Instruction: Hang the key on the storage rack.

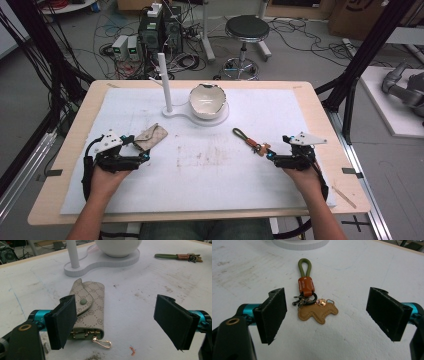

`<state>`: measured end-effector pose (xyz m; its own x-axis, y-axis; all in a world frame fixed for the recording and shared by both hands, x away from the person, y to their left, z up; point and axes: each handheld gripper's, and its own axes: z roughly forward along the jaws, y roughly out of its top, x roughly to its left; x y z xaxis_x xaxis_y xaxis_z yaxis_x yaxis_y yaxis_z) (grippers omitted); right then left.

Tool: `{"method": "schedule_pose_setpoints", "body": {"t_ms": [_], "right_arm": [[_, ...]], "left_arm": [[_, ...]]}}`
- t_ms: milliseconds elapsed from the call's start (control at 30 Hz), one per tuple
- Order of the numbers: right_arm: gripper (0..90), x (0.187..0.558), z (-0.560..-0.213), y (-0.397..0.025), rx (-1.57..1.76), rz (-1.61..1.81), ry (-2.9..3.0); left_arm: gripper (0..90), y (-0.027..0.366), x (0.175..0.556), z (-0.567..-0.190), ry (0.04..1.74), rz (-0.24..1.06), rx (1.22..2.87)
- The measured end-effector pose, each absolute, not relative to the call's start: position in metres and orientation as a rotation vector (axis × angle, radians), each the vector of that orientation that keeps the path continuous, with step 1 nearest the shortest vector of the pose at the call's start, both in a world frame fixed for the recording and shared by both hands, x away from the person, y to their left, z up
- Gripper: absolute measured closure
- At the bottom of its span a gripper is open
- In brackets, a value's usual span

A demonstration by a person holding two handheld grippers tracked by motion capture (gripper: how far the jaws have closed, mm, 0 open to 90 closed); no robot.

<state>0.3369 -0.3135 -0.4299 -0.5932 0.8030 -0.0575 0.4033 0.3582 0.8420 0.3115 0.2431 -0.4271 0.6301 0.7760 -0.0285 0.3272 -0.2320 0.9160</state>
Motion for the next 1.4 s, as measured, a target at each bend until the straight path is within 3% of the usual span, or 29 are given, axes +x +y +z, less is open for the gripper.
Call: {"method": "schedule_pose_setpoints", "body": {"t_ms": [900, 1267, 1400], "right_arm": [[17.8, 0.378, -0.437, -0.261, 0.946, 1.074, 2.31], [40.4, 0.386, -0.446, -0.258, 0.952, 1.018, 2.368], [43.2, 0.387, -0.447, -0.256, 0.951, 1.011, 2.374]], "left_arm": [[18.7, 0.246, 0.31, -0.427, 0.903, 0.561, 1.821], [18.7, 0.245, 0.311, -0.428, 0.9, 0.561, 1.831], [18.7, 0.245, 0.311, -0.429, 0.9, 0.558, 1.838]]}}
